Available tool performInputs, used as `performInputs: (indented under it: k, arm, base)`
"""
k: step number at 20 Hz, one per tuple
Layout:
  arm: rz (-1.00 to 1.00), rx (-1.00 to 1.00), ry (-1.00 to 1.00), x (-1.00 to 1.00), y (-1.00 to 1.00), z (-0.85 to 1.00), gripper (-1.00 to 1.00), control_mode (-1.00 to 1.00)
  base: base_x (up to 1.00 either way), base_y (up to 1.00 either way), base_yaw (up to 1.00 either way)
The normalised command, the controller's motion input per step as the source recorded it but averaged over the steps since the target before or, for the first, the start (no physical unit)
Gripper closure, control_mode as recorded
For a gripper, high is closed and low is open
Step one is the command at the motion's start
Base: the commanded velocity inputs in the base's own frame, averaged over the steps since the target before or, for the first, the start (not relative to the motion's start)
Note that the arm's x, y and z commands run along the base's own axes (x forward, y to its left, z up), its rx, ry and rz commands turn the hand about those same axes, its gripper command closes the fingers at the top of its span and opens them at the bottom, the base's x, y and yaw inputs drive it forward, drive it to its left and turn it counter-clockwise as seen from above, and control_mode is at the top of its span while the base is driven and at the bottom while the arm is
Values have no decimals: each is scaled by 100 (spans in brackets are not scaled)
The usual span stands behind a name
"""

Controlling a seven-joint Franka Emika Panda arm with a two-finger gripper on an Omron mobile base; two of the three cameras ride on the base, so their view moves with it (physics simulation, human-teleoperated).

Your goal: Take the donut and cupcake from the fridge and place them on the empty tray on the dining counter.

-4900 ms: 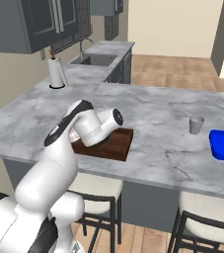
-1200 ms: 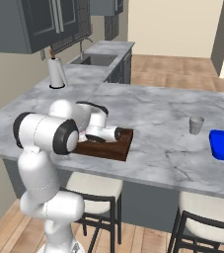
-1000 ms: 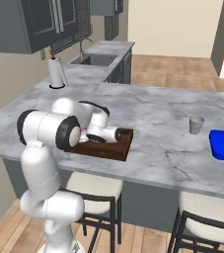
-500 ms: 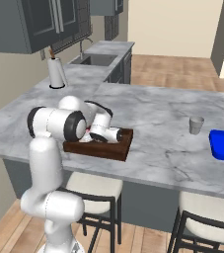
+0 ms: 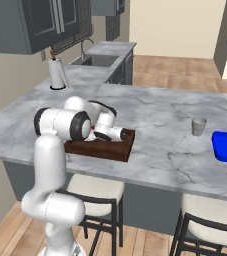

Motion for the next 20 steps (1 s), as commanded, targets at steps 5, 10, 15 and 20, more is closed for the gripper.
performInputs:
  k: [5, 10, 15, 20]
  arm:
    - [0, 0, -11, 0, 4, -24, -100, -100]
    - [0, 0, 1, 0, 0, -3, -100, -100]
    - [0, 0, 12, 0, 0, 17, -100, -100]
    - [0, 0, 6, -3, 0, 13, -100, -100]
  base:
    - [0, 0, 0]
    - [0, 0, 0]
    - [0, 0, 0]
    - [0, 0, 0]
